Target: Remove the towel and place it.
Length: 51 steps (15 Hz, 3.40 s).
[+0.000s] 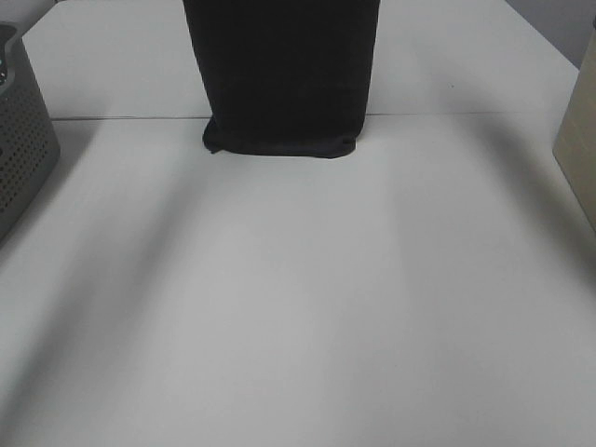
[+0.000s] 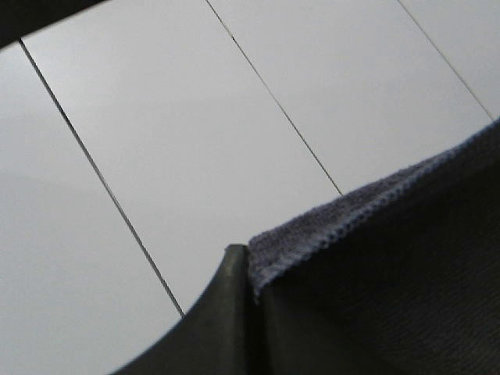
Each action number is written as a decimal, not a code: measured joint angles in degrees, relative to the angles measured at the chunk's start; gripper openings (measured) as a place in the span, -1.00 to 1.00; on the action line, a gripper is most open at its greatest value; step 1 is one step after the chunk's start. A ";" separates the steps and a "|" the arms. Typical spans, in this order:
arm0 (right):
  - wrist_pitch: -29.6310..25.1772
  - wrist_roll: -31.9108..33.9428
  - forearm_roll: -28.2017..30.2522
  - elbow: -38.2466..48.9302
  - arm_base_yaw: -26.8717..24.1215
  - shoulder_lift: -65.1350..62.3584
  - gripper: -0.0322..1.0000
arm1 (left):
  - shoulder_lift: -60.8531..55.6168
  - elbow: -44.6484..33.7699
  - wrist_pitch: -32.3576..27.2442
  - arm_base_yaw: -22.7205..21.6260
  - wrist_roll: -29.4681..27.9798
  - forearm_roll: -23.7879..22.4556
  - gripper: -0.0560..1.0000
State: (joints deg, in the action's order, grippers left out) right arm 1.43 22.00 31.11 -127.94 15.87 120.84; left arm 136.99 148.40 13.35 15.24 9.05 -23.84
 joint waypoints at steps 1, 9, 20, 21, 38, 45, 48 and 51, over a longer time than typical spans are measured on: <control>-4.76 1.03 -1.26 0.00 0.00 0.00 -0.93 | 0.00 0.00 -4.18 0.74 -0.92 0.00 -0.89; -47.84 -16.04 -28.71 0.00 0.29 -4.93 -0.93 | -8.54 0.00 -55.81 7.16 -2.92 8.59 -0.89; -71.16 -24.75 -40.34 4.87 -0.11 -22.35 -0.93 | -26.59 -11.75 -82.45 9.22 -7.45 23.84 -0.89; -71.10 -24.75 -41.20 8.59 -0.11 -24.87 -0.93 | -29.79 -17.65 -82.45 9.45 -8.02 24.58 -0.89; -70.53 -20.68 -57.18 74.48 0.57 -69.84 -0.93 | -73.68 -90.01 -78.72 17.19 -10.54 45.66 -0.89; -70.76 -19.71 -62.34 90.76 0.57 -71.22 -0.93 | -74.89 -110.70 -77.12 17.07 -9.74 57.81 -0.89; -70.87 -19.71 -63.83 95.63 0.57 -70.07 -0.93 | -74.89 -115.51 -77.12 17.07 -9.57 60.96 -0.89; -70.87 -20.74 -63.94 97.12 0.57 -65.32 -0.93 | -72.19 -115.97 -77.12 17.07 -9.05 61.02 -0.89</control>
State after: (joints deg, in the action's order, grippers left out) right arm -69.44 1.26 -32.83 -30.83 16.44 55.52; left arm 64.80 32.43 -63.77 32.31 0.00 37.18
